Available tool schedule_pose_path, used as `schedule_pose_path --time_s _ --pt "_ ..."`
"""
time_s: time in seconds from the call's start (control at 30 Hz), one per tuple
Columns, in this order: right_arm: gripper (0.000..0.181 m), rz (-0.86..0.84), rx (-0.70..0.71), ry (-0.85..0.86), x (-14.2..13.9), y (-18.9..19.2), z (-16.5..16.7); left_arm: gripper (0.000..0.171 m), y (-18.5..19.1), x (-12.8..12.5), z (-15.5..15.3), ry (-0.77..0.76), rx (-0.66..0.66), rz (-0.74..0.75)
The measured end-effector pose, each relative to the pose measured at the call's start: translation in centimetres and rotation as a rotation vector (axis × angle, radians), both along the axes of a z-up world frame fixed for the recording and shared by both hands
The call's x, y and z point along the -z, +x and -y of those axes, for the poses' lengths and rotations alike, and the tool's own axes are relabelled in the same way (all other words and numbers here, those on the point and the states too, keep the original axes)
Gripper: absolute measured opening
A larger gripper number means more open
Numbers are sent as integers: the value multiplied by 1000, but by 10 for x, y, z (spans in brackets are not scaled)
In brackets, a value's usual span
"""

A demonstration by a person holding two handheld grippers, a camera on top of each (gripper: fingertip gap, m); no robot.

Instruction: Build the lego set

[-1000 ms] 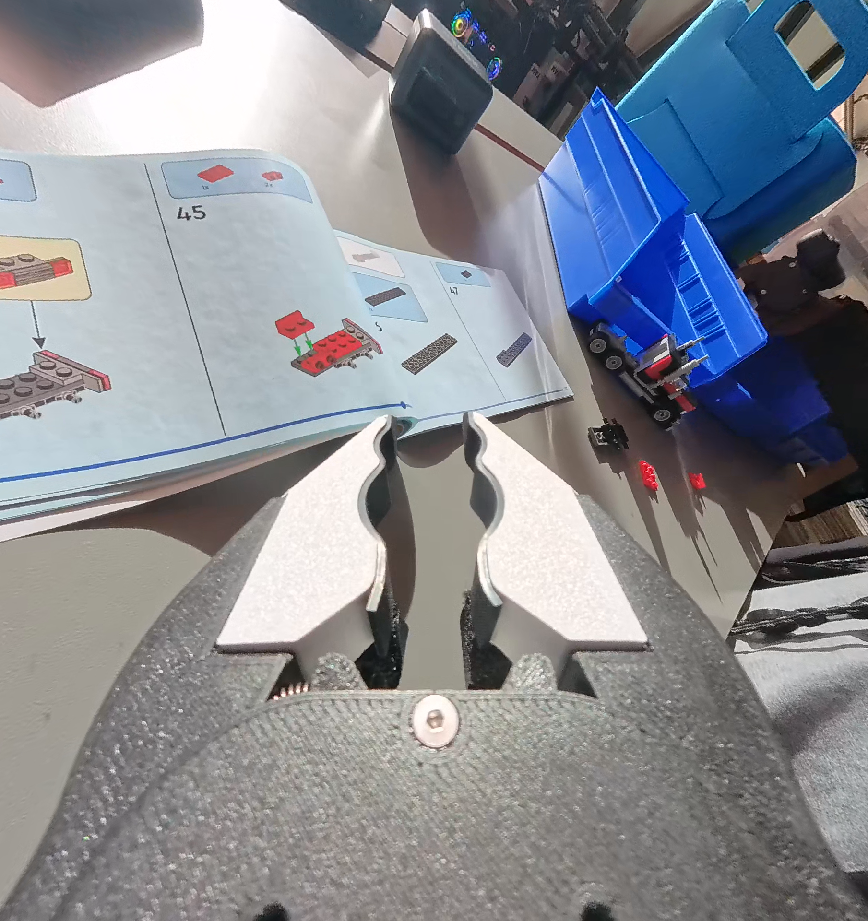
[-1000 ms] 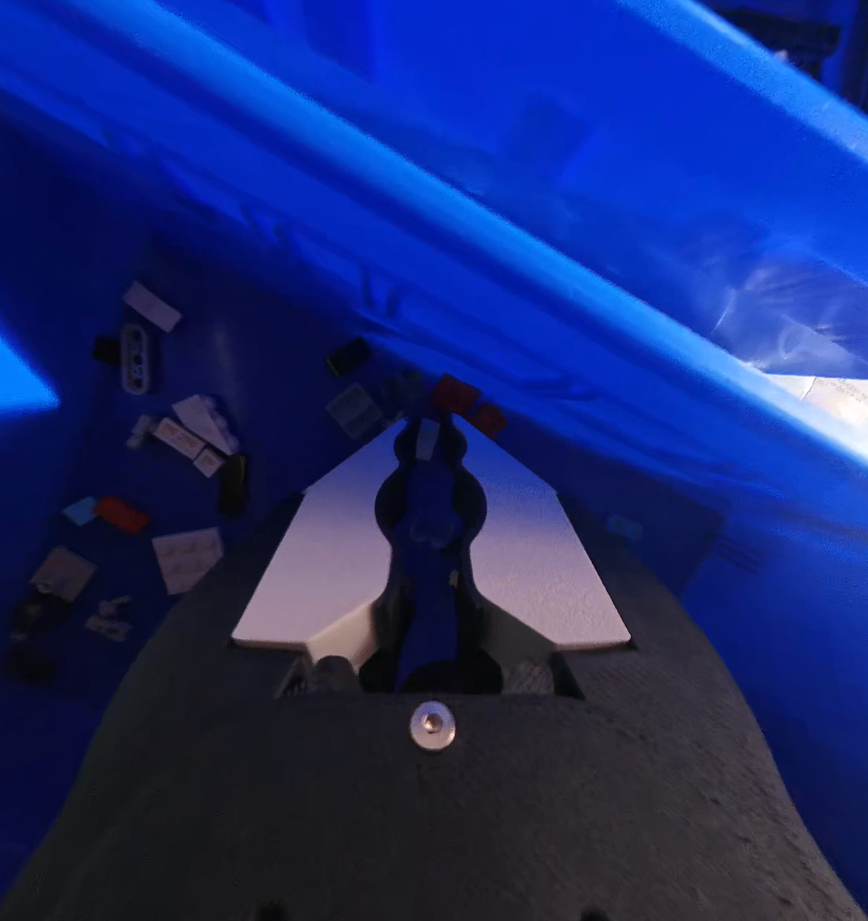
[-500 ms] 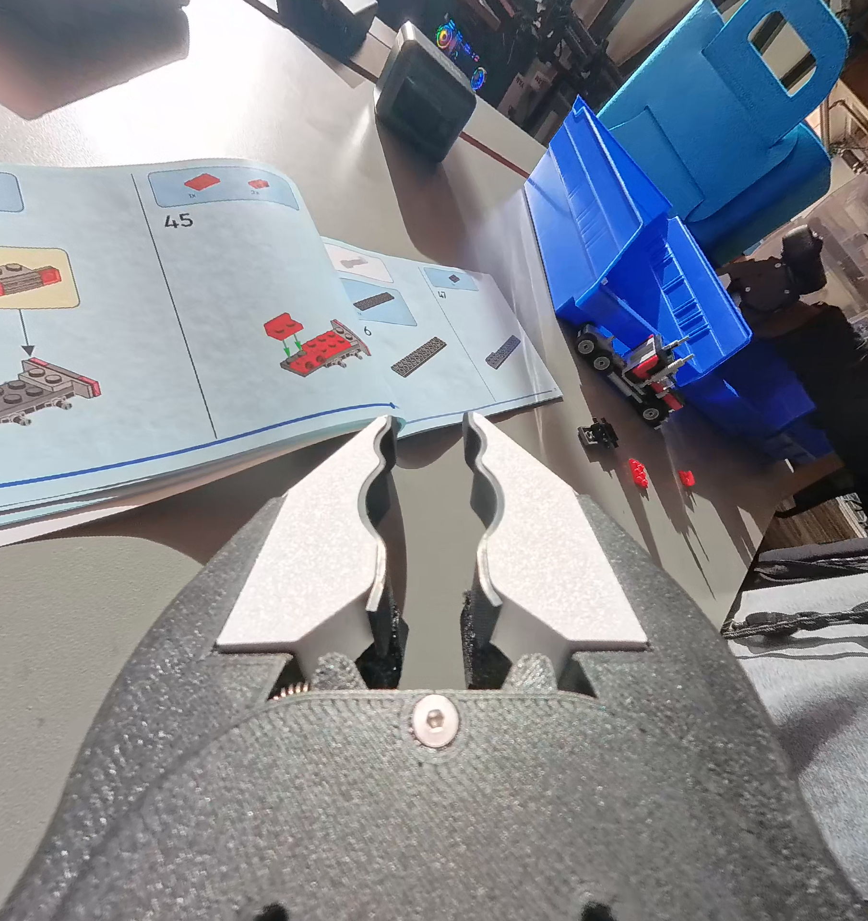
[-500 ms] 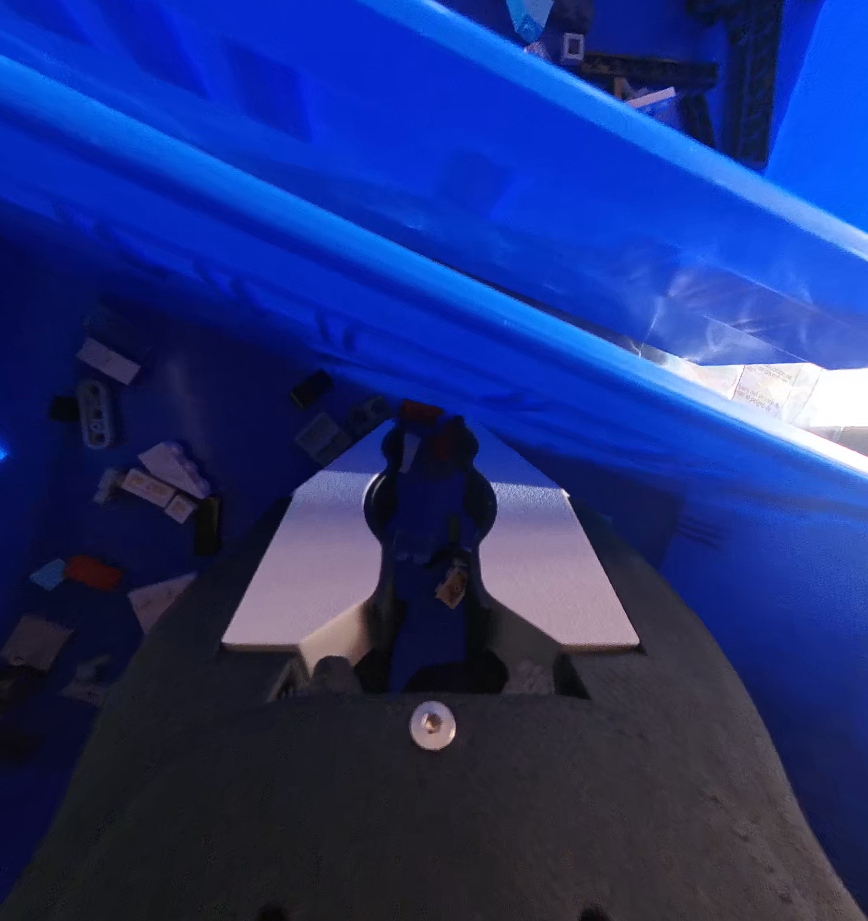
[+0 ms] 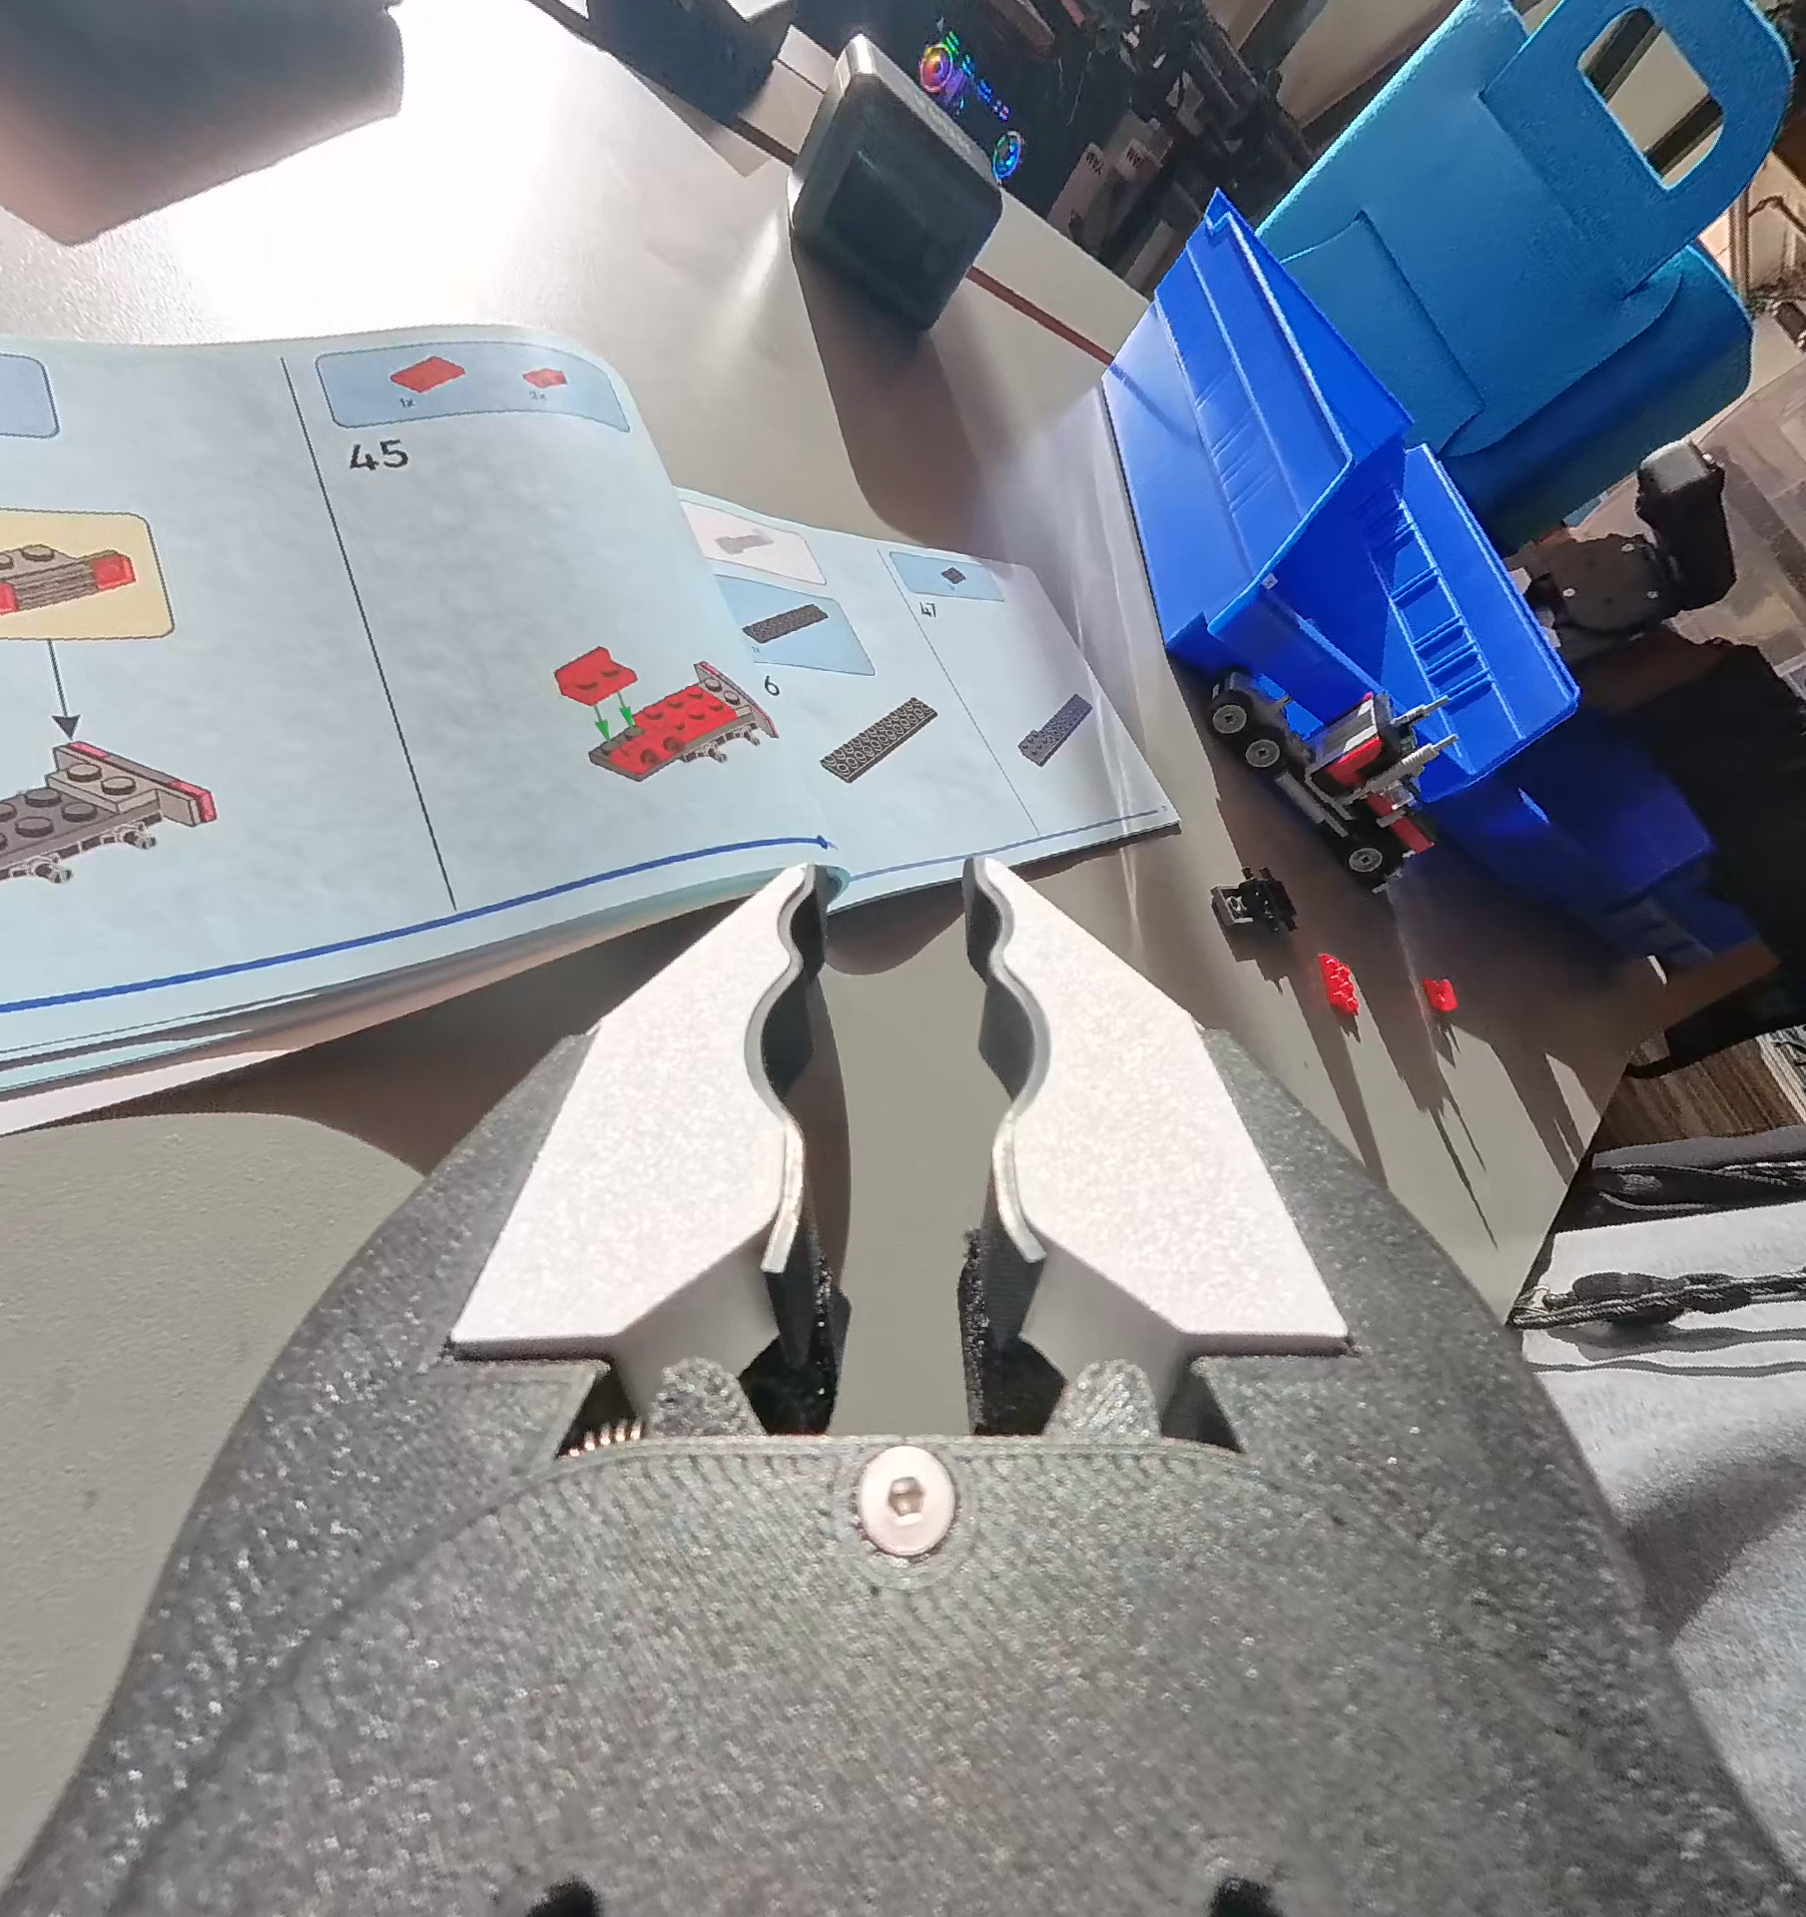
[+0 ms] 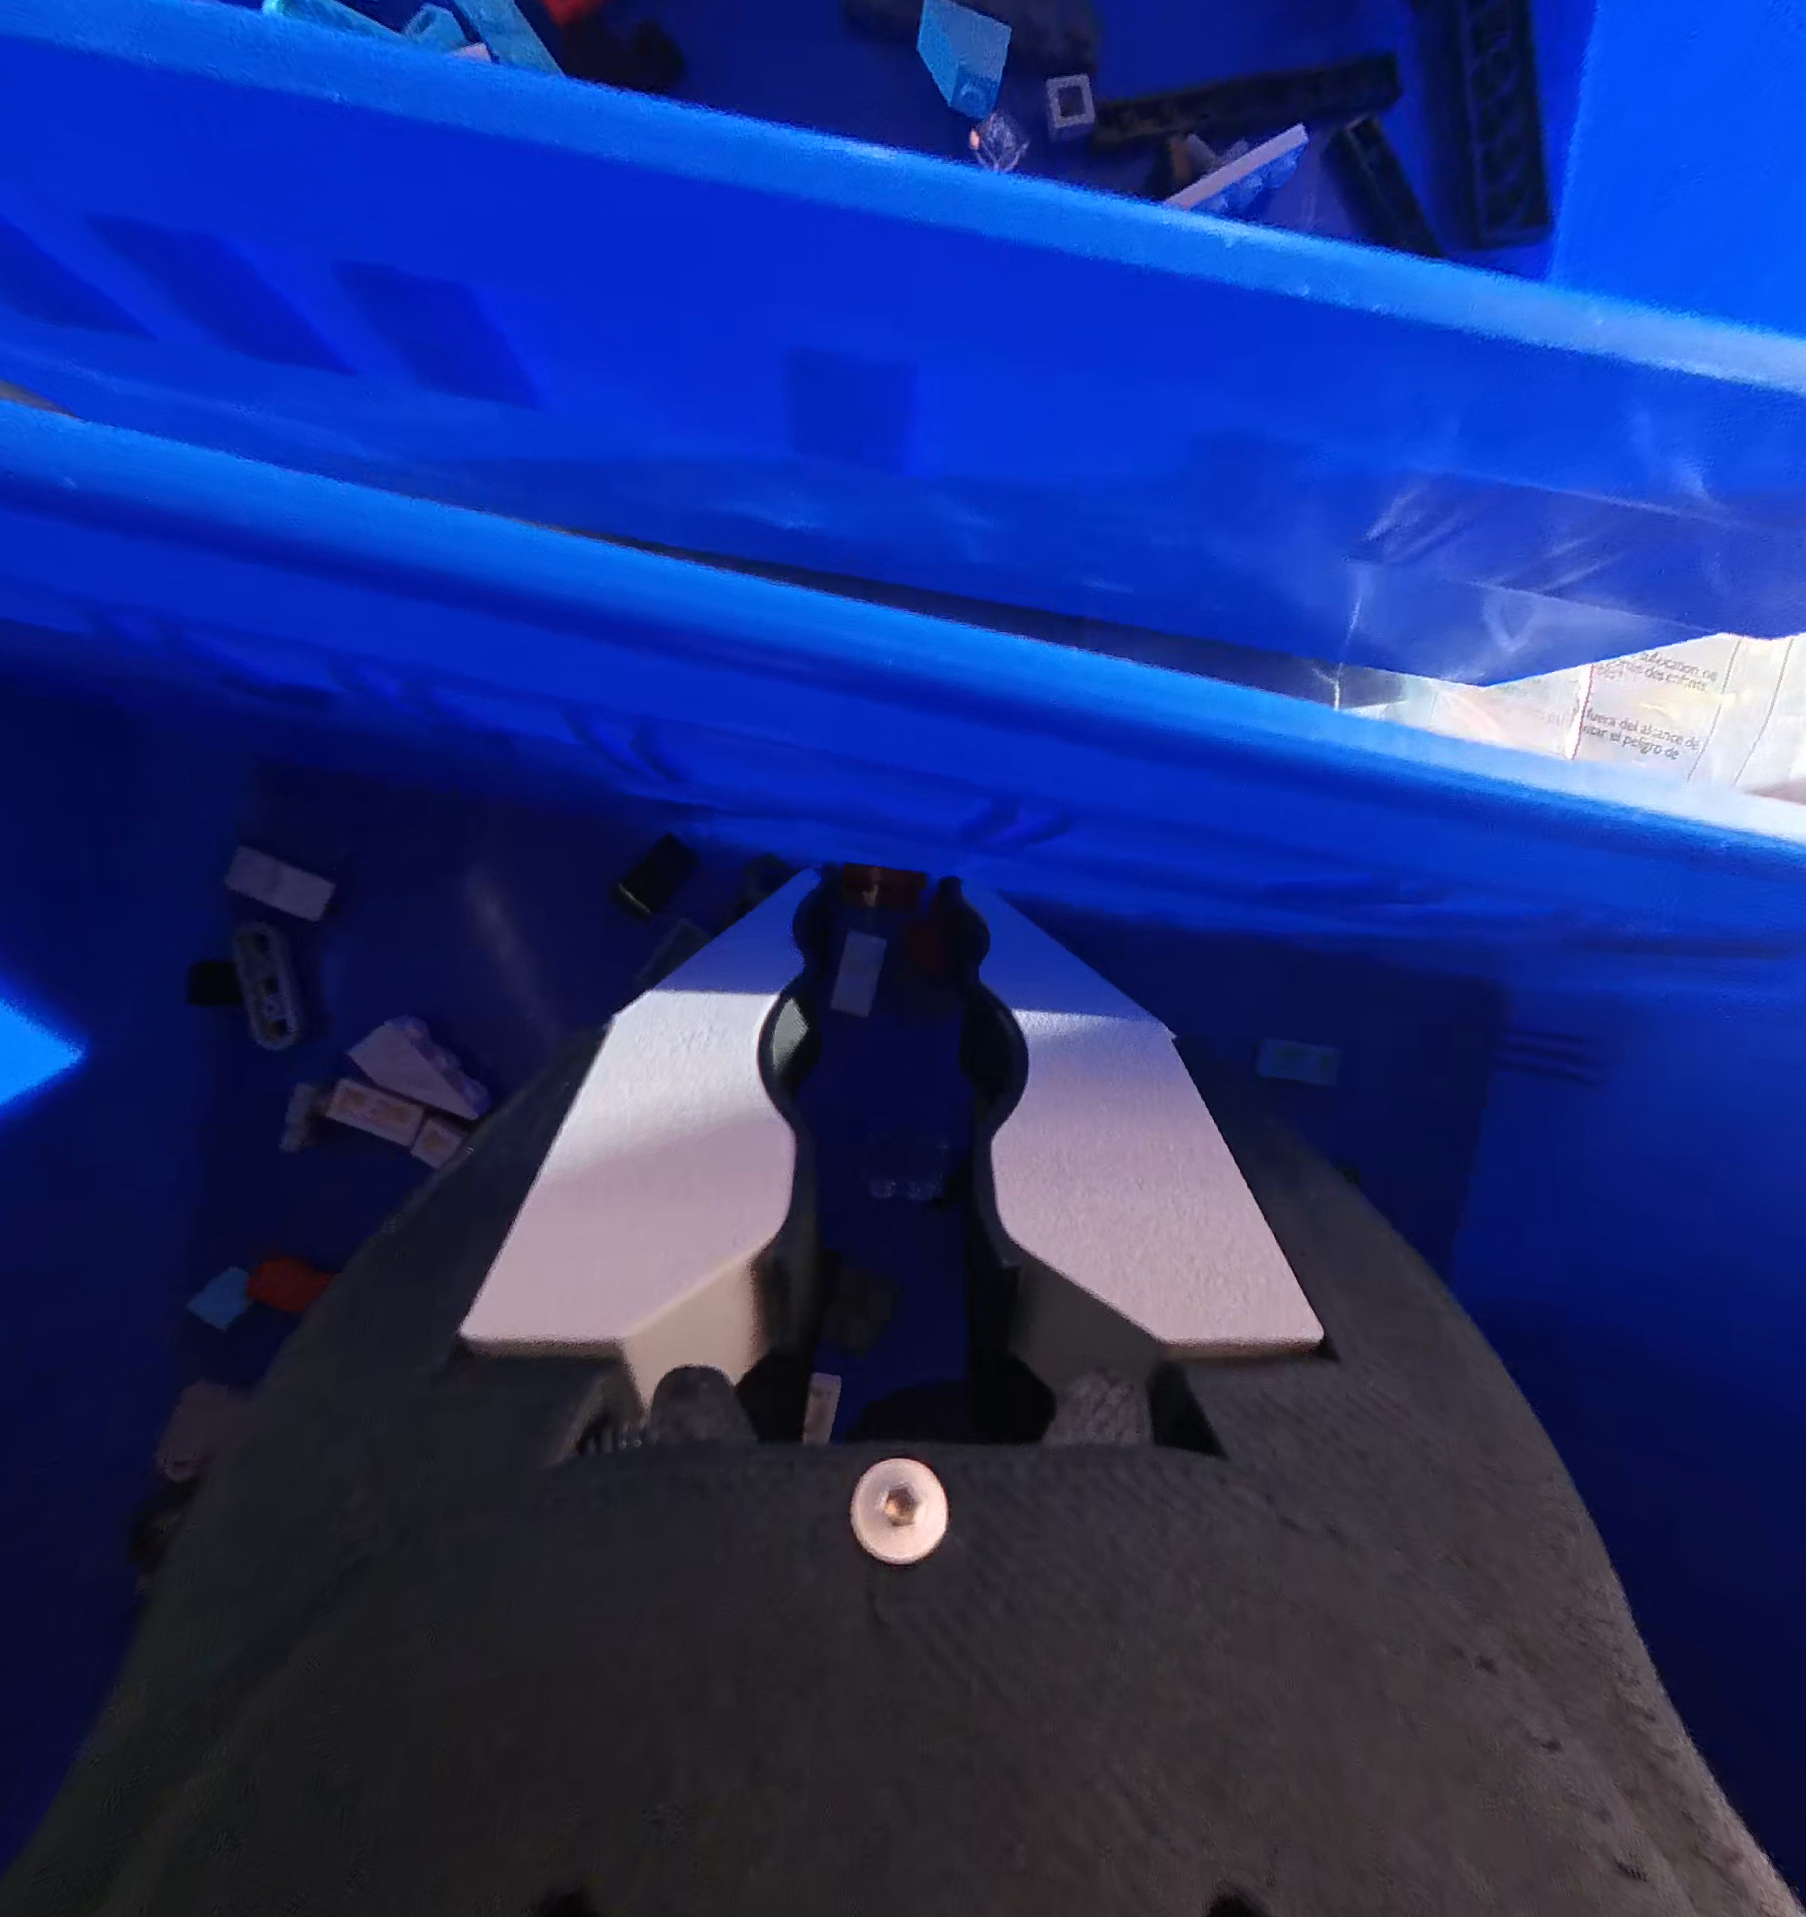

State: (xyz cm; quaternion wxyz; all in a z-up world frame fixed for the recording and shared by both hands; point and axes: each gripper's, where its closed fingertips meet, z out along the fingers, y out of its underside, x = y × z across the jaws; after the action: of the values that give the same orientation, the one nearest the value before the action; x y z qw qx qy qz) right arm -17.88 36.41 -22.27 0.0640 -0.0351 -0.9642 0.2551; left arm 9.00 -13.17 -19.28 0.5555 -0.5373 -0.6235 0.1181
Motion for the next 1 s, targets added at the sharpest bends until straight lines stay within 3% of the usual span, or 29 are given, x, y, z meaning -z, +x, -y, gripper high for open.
schedule_pose_path --time_s 0.7,1.0 --pt "27 -53 19 57 5 8 -2 27 1 -2 0 -1 -2 -14" --pt "20 22 82 23 8 6 3 28 0 -1 1 -3 -4 -10"
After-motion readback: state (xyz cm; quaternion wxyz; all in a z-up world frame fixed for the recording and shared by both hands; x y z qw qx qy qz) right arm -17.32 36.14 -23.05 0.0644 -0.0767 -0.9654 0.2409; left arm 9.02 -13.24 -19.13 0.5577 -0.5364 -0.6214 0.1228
